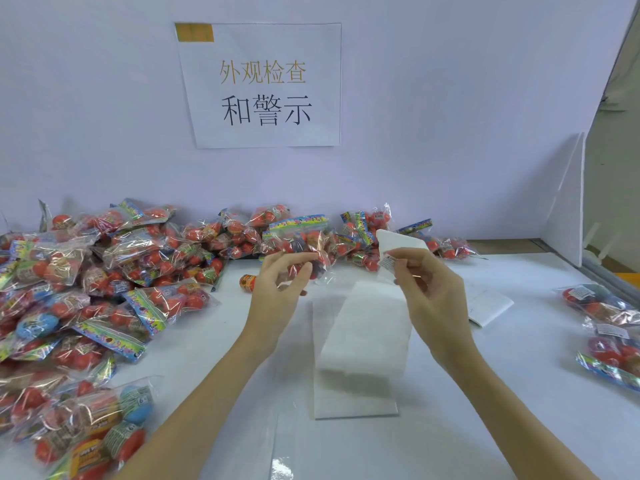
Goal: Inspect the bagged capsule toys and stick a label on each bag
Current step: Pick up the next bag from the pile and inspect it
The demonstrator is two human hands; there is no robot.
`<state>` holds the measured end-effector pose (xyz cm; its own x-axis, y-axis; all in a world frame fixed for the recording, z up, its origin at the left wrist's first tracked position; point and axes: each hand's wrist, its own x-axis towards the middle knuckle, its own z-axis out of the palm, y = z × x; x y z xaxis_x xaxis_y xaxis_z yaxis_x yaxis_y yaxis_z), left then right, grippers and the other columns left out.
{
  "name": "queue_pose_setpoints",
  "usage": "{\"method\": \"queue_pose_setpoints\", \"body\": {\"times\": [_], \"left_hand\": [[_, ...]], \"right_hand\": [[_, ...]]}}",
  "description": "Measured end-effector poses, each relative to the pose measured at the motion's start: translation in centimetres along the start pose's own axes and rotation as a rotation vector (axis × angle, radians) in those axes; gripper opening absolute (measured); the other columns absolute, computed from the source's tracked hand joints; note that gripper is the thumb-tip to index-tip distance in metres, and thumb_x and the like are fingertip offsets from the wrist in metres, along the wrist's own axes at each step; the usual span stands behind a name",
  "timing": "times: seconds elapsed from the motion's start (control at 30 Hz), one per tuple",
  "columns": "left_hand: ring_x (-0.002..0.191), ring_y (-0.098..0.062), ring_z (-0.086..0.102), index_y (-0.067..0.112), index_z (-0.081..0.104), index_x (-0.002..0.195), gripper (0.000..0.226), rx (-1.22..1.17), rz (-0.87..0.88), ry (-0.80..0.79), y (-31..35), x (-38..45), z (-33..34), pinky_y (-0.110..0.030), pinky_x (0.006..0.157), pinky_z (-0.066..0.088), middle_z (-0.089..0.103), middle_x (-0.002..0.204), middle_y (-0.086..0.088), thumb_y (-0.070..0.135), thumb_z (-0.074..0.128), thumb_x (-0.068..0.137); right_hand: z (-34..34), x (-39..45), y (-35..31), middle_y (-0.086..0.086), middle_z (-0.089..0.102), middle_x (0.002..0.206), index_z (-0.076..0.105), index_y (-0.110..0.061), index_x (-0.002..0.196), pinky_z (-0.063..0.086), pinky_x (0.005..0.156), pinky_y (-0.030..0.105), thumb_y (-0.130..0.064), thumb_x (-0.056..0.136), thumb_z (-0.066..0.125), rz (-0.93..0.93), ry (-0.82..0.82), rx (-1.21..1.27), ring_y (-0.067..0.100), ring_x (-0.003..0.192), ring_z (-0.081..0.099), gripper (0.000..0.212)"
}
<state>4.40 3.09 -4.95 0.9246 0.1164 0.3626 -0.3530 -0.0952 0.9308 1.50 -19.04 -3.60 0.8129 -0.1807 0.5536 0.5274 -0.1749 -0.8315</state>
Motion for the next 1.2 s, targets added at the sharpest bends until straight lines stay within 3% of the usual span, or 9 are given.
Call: {"method": "queue_pose_setpoints", "body": {"times": [0.13, 0.23, 0.3, 0.4, 0.5, 0.7, 0.87, 0.97, 1.2], "left_hand": [[0.088, -0.018, 0.075, 0.024, 0.078, 0.109, 0.026, -0.091, -0.002, -0.030, 0.4, -0.3, 0.3, -0.016, 0.074, 0.056, 0.067, 0.122, -0.011, 0.002, 0.067, 0.099], [0.098, -0.026, 0.075, 0.021, 0.077, 0.109, 0.026, -0.144, -0.014, -0.085, 0.7, -0.8, 1.1, -0.026, 0.084, 0.060, 0.070, 0.121, -0.013, -0.001, 0.068, 0.097], [0.105, -0.026, 0.073, 0.022, 0.078, 0.109, 0.028, -0.126, 0.009, -0.107, 0.7, -1.0, 1.5, -0.032, 0.091, 0.059, 0.068, 0.122, -0.007, -0.001, 0.071, 0.094], [0.103, -0.021, 0.073, 0.022, 0.080, 0.108, 0.030, -0.120, 0.052, -0.165, 0.9, -1.4, 2.0, -0.028, 0.089, 0.059, 0.062, 0.121, -0.004, -0.003, 0.073, 0.093], [0.105, -0.025, 0.073, 0.022, 0.081, 0.108, 0.032, -0.149, 0.041, -0.220, 0.7, -1.7, 2.4, -0.039, 0.089, 0.063, 0.056, 0.122, 0.001, -0.004, 0.072, 0.093], [0.113, -0.021, 0.068, 0.027, 0.081, 0.108, 0.039, -0.109, 0.060, -0.292, 0.6, -1.9, 2.5, -0.036, 0.093, 0.061, 0.053, 0.118, 0.017, -0.005, 0.066, 0.090], [0.118, -0.007, 0.064, 0.030, 0.081, 0.106, 0.024, -0.088, 0.061, -0.291, 0.8, -2.1, 2.4, -0.043, 0.096, 0.060, 0.054, 0.120, 0.016, 0.017, 0.073, 0.087], [0.109, -0.016, 0.071, 0.029, 0.081, 0.105, 0.020, -0.073, 0.057, -0.274, 0.8, -2.1, 2.5, -0.047, 0.095, 0.060, 0.054, 0.119, 0.018, 0.020, 0.081, 0.088], [0.097, -0.021, 0.072, 0.025, 0.082, 0.097, 0.022, -0.050, 0.101, -0.202, 0.7, -2.2, 3.0, -0.026, 0.083, 0.061, 0.057, 0.111, 0.012, 0.005, 0.081, 0.088]], "right_hand": [[-0.1, 0.0, -0.2, -0.011, 0.066, 0.078, 0.077, -0.028, 0.110, 0.050, 0.073, 0.013, -0.002, 0.105, 0.056, 0.051, -0.077, -0.002, 0.026, 0.076, 0.062, 0.034], [0.5, -0.3, -0.3, -0.009, 0.066, 0.077, 0.072, -0.027, 0.120, 0.053, 0.073, 0.016, 0.000, 0.102, 0.060, 0.079, -0.159, -0.018, 0.014, 0.071, 0.063, 0.035], [0.7, -0.4, -0.2, -0.003, 0.069, 0.081, 0.064, -0.026, 0.128, 0.056, 0.075, 0.022, 0.002, 0.099, 0.064, 0.106, -0.202, -0.008, 0.012, 0.071, 0.064, 0.040], [0.9, -0.7, -0.1, -0.002, 0.070, 0.081, 0.056, -0.026, 0.134, 0.058, 0.078, 0.027, 0.002, 0.097, 0.066, 0.127, -0.249, -0.025, 0.013, 0.072, 0.065, 0.047], [1.0, -0.8, 0.1, -0.002, 0.070, 0.083, 0.048, -0.028, 0.141, 0.058, 0.079, 0.029, 0.001, 0.097, 0.067, 0.156, -0.257, -0.047, 0.012, 0.073, 0.066, 0.056], [1.2, -0.9, 0.3, 0.001, 0.070, 0.088, 0.034, -0.027, 0.152, 0.058, 0.082, 0.030, -0.003, 0.097, 0.068, 0.168, -0.222, -0.085, 0.013, 0.079, 0.067, 0.069], [1.1, -1.0, 0.2, 0.002, 0.070, 0.089, 0.036, -0.027, 0.152, 0.055, 0.078, 0.023, -0.005, 0.098, 0.069, 0.172, -0.242, -0.125, 0.011, 0.078, 0.067, 0.066], [1.1, -1.0, 0.0, 0.000, 0.070, 0.089, 0.036, -0.027, 0.152, 0.053, 0.075, 0.018, -0.006, 0.098, 0.069, 0.172, -0.248, -0.138, 0.008, 0.078, 0.068, 0.066], [1.2, -1.1, 0.1, -0.001, 0.071, 0.088, 0.039, -0.025, 0.150, 0.052, 0.076, 0.015, -0.011, 0.096, 0.072, 0.163, -0.255, -0.167, 0.007, 0.080, 0.069, 0.065]]}}
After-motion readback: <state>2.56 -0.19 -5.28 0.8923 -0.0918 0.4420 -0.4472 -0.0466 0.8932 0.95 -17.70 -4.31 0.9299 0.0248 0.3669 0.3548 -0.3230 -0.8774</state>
